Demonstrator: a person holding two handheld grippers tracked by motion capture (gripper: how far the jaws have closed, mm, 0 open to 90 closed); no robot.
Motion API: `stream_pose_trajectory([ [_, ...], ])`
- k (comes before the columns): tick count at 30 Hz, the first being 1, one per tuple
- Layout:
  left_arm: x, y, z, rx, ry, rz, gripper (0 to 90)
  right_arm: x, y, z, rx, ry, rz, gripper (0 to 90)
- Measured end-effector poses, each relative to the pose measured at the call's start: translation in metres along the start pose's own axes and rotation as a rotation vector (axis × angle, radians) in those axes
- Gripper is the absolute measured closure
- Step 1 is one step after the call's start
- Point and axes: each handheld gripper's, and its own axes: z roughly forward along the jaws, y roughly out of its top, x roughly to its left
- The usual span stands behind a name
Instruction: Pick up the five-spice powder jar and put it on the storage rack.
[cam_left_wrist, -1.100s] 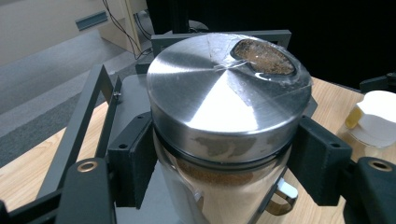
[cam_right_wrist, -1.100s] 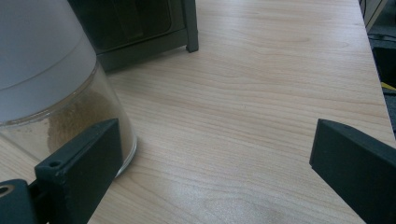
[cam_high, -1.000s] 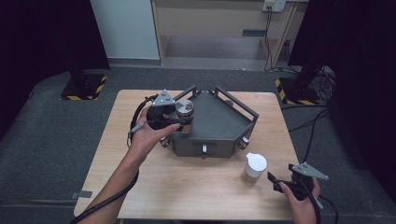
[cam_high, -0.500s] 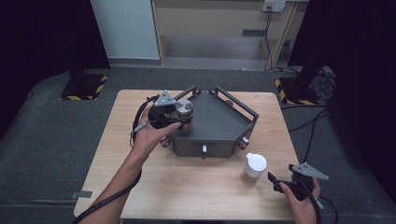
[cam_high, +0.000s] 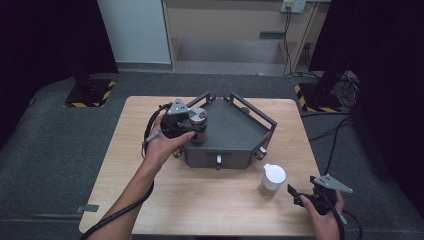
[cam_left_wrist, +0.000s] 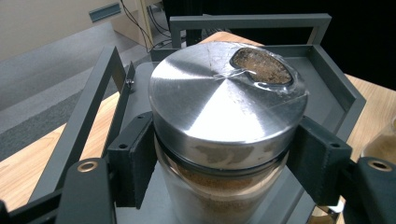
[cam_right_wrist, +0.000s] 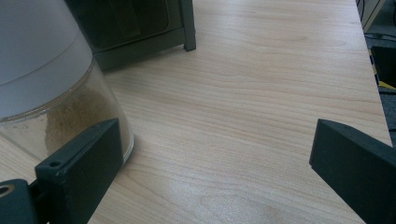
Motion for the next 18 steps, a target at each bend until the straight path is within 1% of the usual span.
stream_pose_trajectory([
  [4,-0.001,-0.002,0.004,0.010,0.004,0.004,29.6,0.000,0.000,0.000,0.000,0.000,-0.001,3.3],
  [8,-0.001,-0.006,0.006,0.011,0.006,-0.004,29.5,0.000,0.000,0.000,-0.002,0.000,0.002,3.3],
  [9,-0.001,-0.007,0.006,0.003,0.006,-0.007,29.6,0.000,0.000,0.000,-0.001,0.000,0.002,3.3],
  [18,0.000,-0.012,0.005,-0.009,0.007,-0.014,29.5,0.000,0.000,0.000,-0.002,0.000,-0.002,3.3],
])
